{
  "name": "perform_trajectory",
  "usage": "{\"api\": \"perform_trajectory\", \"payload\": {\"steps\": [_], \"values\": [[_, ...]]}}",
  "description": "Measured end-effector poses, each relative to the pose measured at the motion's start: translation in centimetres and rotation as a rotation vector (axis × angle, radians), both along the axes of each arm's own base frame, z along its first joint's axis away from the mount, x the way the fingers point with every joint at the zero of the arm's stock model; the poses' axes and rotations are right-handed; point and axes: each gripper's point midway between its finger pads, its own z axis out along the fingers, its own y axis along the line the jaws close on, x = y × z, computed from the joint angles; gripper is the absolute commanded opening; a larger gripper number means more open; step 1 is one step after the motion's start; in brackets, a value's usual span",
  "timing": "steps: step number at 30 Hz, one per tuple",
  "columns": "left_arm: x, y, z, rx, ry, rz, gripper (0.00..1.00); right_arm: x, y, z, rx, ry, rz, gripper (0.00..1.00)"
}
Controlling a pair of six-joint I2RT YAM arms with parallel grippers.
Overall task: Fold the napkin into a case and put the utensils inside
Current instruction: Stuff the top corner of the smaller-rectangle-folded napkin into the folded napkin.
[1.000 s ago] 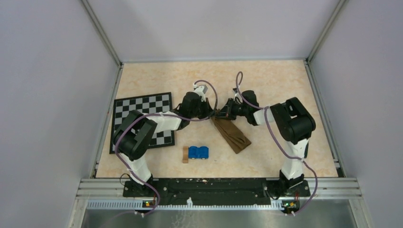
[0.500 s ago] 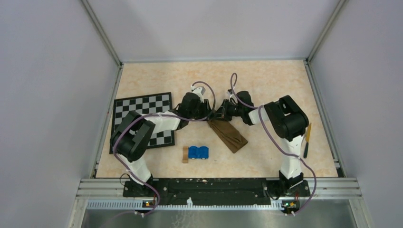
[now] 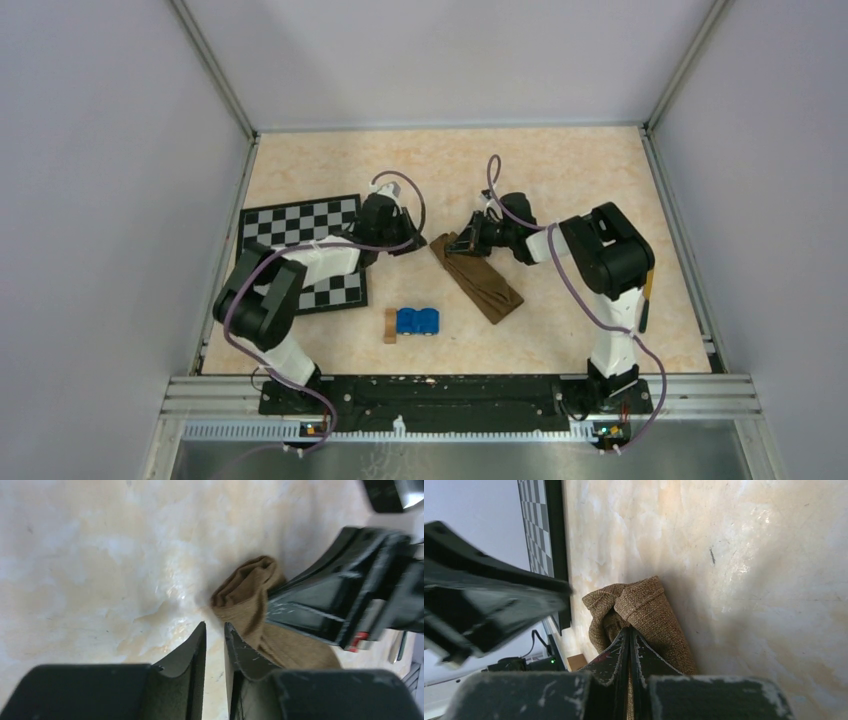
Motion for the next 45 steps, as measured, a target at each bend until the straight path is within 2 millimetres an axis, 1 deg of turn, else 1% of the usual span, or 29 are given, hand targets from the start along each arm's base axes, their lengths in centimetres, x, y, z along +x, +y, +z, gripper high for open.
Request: {"api": "perform_trajectory", "payload": {"steps": [4,5,8,10,13,14,17,20,22,25,26,27,31,33,35,38,40,42,45], "values": [[-1.0,-0.5,-4.2,0.028,0.116,-0.024,0.20,-0.1,0.1,0.0,-0.001,0.001,0.003,0.00],[-1.2,-0.7,-4.9,0.032,0.133,-0.028,0.19,-0.2,0.2,0.0,-0.002,0.000,0.007,0.00],[-0.8,-2.2,-4.8,0.014,0.130,-0.058,0.18,-0.4,0.7,-0.1,-0.012,-0.009,0.014,0.00],[-0.8,-3.1,-4.9,0.015,0.126,-0.075,0.18,-0.5,1.5,-0.1,-0.030,-0.026,0.024,0.00],[-0.5,-2.9,-5.0,0.029,0.118,-0.058,0.17,0.0,2.0,-0.1,-0.069,-0.060,0.029,0.00],[-0.3,-2.8,-5.0,0.033,0.114,-0.050,0.18,0.1,2.0,-0.1,-0.079,-0.069,0.031,0.04],[-0.2,-2.7,-4.9,0.035,0.109,-0.048,0.20,0.2,1.5,0.0,-0.095,-0.077,0.027,0.12],[-0.5,-2.8,-4.8,0.033,0.106,-0.057,0.22,0.0,0.2,0.6,-0.094,-0.074,0.018,0.13],[-0.7,-2.8,-4.8,0.032,0.107,-0.062,0.21,0.1,-0.6,1.2,-0.085,-0.073,0.012,0.12],[-0.9,-2.9,-4.8,0.027,0.111,-0.071,0.21,0.6,-1.0,2.0,-0.066,-0.088,0.005,0.02],[-0.9,-2.9,-4.8,0.024,0.113,-0.074,0.21,0.7,-1.0,2.2,-0.059,-0.092,0.004,0.00],[-1.0,-3.0,-4.8,0.020,0.116,-0.079,0.21,0.6,-0.9,2.2,-0.053,-0.089,0.006,0.00],[-1.4,-3.4,-4.7,0.014,0.121,-0.093,0.21,-0.1,0.5,2.2,-0.017,-0.073,0.027,0.00],[-1.6,-3.5,-4.9,0.020,0.126,-0.097,0.23,-0.6,1.8,1.4,-0.003,-0.055,0.040,0.00],[-1.6,-3.3,-5.0,0.025,0.134,-0.086,0.23,-0.3,2.7,1.2,0.024,-0.047,0.037,0.00],[-1.0,-2.8,-4.9,0.028,0.130,-0.066,0.24,0.2,3.1,1.4,0.063,-0.039,0.019,0.00],[-1.0,-2.8,-4.9,0.030,0.127,-0.065,0.24,0.2,2.9,1.4,0.065,-0.036,0.011,0.01],[-1.0,-2.9,-4.8,0.026,0.124,-0.070,0.24,0.0,2.4,1.4,0.055,-0.035,0.006,0.05],[-1.3,-3.3,-4.8,0.022,0.123,-0.088,0.24,-0.7,0.8,1.8,0.023,-0.032,0.002,0.07]]}}
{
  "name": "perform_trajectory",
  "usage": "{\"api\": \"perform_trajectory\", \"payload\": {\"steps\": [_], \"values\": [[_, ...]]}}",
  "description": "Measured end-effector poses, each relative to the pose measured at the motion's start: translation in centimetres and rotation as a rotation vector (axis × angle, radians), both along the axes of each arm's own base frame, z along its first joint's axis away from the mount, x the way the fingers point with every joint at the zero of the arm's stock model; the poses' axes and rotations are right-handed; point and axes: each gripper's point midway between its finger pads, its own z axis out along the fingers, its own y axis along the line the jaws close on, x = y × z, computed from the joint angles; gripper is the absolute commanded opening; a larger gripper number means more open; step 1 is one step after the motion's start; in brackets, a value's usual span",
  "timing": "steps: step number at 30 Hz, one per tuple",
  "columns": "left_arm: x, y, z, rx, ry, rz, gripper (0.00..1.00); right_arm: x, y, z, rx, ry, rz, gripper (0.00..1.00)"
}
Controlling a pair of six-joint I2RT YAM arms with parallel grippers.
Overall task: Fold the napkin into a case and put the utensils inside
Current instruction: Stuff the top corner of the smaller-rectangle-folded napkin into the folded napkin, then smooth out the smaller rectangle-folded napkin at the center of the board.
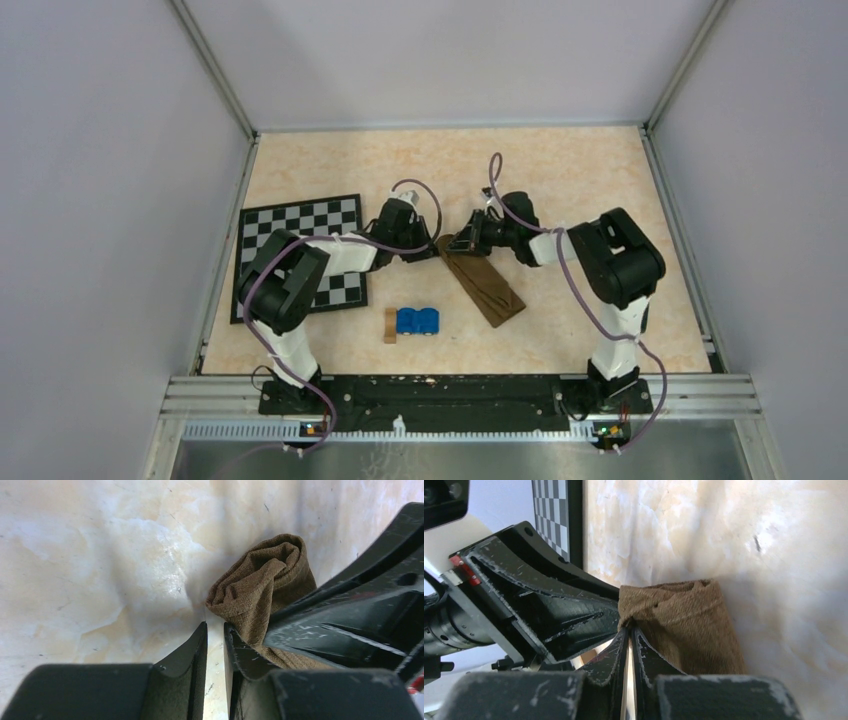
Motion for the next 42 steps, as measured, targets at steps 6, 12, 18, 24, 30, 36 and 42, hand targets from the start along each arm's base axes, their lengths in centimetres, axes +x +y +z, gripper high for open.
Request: {"api": "perform_trajectory", "payload": {"steps": [6,12,18,24,30,36,42], "values": [[-0.3,-0.4,0.0,-0.005,0.001,-0.014,0.24,-0.5,-1.6,1.0,-0.032,-0.037,0.005,0.00],[-0.5,-0.5,0.0,-0.010,0.005,-0.021,0.24,-1.2,-1.3,-1.2,-0.059,0.003,0.017,0.00],[0.0,0.0,-0.1,0.003,-0.002,0.000,0.25,-0.6,0.4,-1.9,-0.029,0.021,0.026,0.06],[0.0,0.0,0.0,0.010,-0.012,-0.001,0.25,-0.3,-0.8,-1.3,-0.040,0.007,0.000,0.17],[-0.4,-0.1,0.0,0.007,-0.009,-0.010,0.25,0.1,-2.8,0.1,-0.017,-0.004,-0.044,0.24],[-0.5,-0.2,0.0,0.003,-0.006,-0.015,0.24,0.0,-2.4,0.7,0.007,-0.003,-0.034,0.26],[-0.6,-0.2,0.0,0.001,-0.003,-0.018,0.24,0.0,-0.2,0.5,0.021,-0.007,0.006,0.19]]}}
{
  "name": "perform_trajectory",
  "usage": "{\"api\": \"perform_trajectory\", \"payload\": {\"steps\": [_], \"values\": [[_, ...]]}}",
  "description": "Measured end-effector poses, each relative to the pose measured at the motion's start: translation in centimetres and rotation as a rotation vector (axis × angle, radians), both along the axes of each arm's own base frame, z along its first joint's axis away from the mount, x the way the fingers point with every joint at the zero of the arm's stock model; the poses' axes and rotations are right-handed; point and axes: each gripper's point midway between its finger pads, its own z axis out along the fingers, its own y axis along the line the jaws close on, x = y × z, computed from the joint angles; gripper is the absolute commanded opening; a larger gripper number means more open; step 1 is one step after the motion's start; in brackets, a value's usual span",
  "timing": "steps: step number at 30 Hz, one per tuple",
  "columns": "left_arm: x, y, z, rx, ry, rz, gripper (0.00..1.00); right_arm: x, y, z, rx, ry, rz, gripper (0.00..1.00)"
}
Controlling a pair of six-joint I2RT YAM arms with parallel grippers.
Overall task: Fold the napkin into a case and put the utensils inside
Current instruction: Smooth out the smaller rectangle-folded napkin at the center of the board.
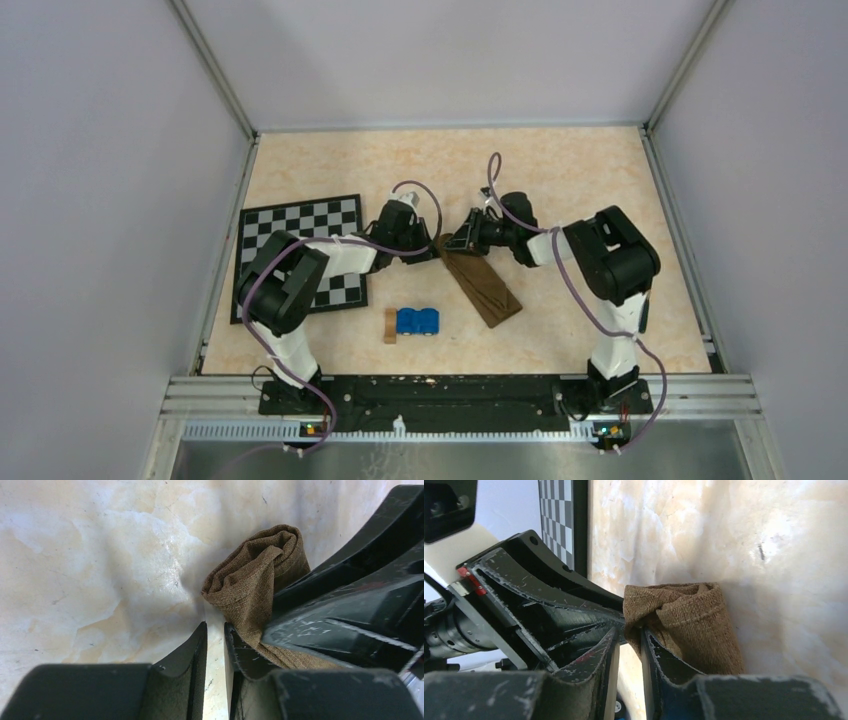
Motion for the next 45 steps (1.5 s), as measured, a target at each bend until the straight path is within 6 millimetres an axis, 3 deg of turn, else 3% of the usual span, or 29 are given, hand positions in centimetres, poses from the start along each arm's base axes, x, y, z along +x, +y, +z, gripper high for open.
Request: {"api": "perform_trajectory", "payload": {"steps": [4,12,19,25,29,31,34,38,42,45], "values": [[-0.2,0.1,0.0,0.001,0.001,0.000,0.24,-0.2,0.9,-0.6,-0.001,0.013,0.016,0.01],[-0.3,0.3,0.0,0.004,0.000,0.003,0.25,-0.3,0.8,-0.5,-0.017,0.030,0.012,0.02],[-0.3,0.3,0.0,0.003,-0.001,0.004,0.25,-0.3,0.0,1.9,-0.067,-0.053,0.009,0.00],[-0.4,0.5,0.0,0.008,-0.001,0.007,0.28,0.2,-0.8,-0.1,-0.131,-0.043,-0.024,0.00],[-0.6,1.4,0.3,0.025,0.003,0.010,0.28,0.4,-1.5,-3.0,-0.115,0.040,-0.067,0.14],[-0.5,1.9,0.7,0.027,0.002,0.013,0.28,0.5,-1.5,-2.8,-0.052,0.071,-0.073,0.21],[-0.5,2.1,1.5,0.020,-0.010,-0.007,0.25,0.4,-1.3,-2.3,-0.027,0.068,-0.074,0.32],[0.0,0.6,3.4,-0.034,-0.030,-0.073,0.19,0.1,-1.9,-1.2,-0.071,0.045,-0.073,0.39],[1.0,-1.5,5.3,-0.105,-0.056,-0.144,0.16,-0.4,-2.9,0.6,-0.128,0.001,-0.067,0.40],[1.3,-2.6,5.1,-0.139,-0.049,-0.180,0.15,-0.8,-3.4,2.2,-0.157,-0.044,-0.060,0.36]]}}
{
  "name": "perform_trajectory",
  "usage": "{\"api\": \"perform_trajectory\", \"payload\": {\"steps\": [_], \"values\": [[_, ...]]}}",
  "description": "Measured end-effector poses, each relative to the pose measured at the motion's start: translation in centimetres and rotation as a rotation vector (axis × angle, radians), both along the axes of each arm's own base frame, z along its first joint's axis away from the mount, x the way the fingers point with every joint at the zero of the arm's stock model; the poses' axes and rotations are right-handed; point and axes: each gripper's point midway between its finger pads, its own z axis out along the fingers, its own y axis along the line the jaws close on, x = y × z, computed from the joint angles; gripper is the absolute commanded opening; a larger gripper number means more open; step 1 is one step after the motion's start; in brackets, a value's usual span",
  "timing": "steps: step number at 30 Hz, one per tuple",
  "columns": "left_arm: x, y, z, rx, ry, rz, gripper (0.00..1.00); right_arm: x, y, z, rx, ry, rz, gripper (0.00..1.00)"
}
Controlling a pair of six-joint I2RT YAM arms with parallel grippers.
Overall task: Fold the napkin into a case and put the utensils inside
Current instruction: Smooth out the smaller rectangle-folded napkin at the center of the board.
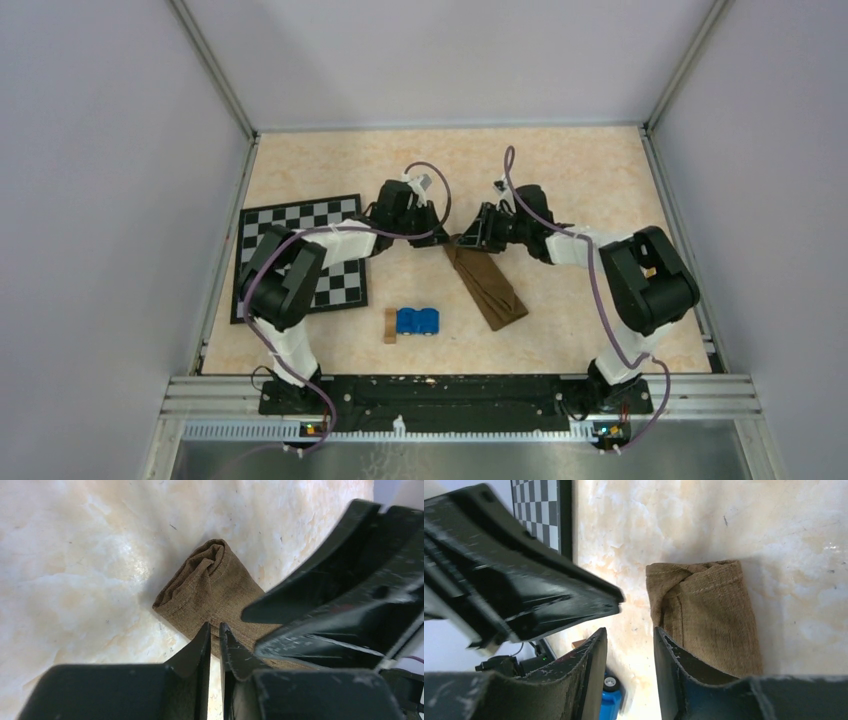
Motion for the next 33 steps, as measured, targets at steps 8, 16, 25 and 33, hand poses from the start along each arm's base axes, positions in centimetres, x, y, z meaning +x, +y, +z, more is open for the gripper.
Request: {"api": "perform_trajectory", "payload": {"steps": [8,16,25,33], "values": [[-0.3,-1.9,-3.2,-0.027,0.088,-0.065,0.14,-2.6,-2.3,-2.3,-0.121,0.014,0.013,0.08],[0.5,-2.9,-4.5,-0.026,0.111,-0.053,0.20,-5.3,-2.7,-5.0,-0.213,-0.009,0.057,0.14],[-0.8,-1.5,-1.4,-0.001,0.073,-0.045,0.40,-7.2,-3.9,-1.1,-0.276,-0.116,0.120,0.50],[-3.9,-2.1,0.8,-0.078,0.145,-0.073,0.38,-8.8,-5.0,1.2,-0.376,-0.195,0.156,0.51]]}}
